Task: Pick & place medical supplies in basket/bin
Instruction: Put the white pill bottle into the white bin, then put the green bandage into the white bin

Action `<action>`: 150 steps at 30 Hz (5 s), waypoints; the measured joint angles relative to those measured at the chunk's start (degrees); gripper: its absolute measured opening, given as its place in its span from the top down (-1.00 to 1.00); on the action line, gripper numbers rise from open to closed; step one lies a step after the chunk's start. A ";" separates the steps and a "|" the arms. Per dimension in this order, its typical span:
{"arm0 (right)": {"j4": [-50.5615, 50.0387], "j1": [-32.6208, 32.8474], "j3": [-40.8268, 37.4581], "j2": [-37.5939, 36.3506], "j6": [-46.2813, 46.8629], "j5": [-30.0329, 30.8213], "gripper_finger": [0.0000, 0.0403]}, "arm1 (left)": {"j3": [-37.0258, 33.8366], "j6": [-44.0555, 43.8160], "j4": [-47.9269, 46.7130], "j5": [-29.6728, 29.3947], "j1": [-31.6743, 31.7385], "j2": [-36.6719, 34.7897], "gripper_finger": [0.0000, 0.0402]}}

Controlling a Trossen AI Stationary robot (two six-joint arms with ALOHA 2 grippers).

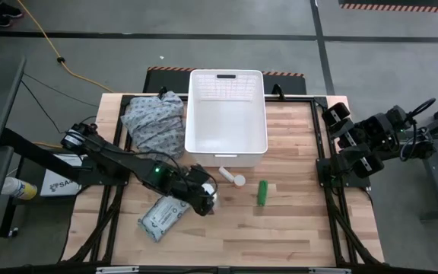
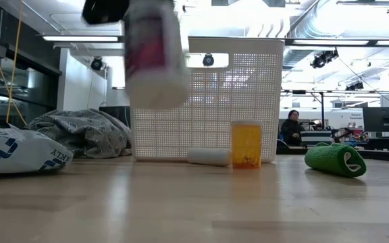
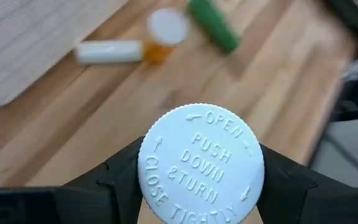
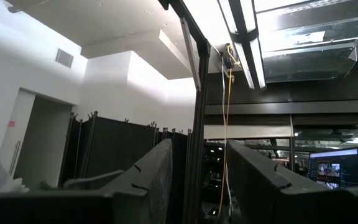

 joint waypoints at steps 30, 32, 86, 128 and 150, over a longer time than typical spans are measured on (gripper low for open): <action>0.02 0.00 0.00 0.00 0.02 0.00 0.30 | 30.46 46.10 4.38 -23.32 14.73 0.38 -0.34; 0.02 0.00 0.00 0.00 0.02 0.00 0.30 | 30.46 48.66 6.07 -22.22 18.29 0.68 -0.34; -2.69 -0.15 -0.02 0.00 -0.57 6.69 0.31 | 30.44 47.57 17.77 7.28 48.06 30.91 0.02; -4.97 -0.13 -0.02 -0.02 -0.98 5.93 0.31 | 30.48 52.67 17.93 8.43 40.78 1.82 0.03; -36.69 1.88 -0.02 1.59 12.00 -4.55 0.31 | 30.46 54.80 11.35 8.15 13.27 -4.50 0.03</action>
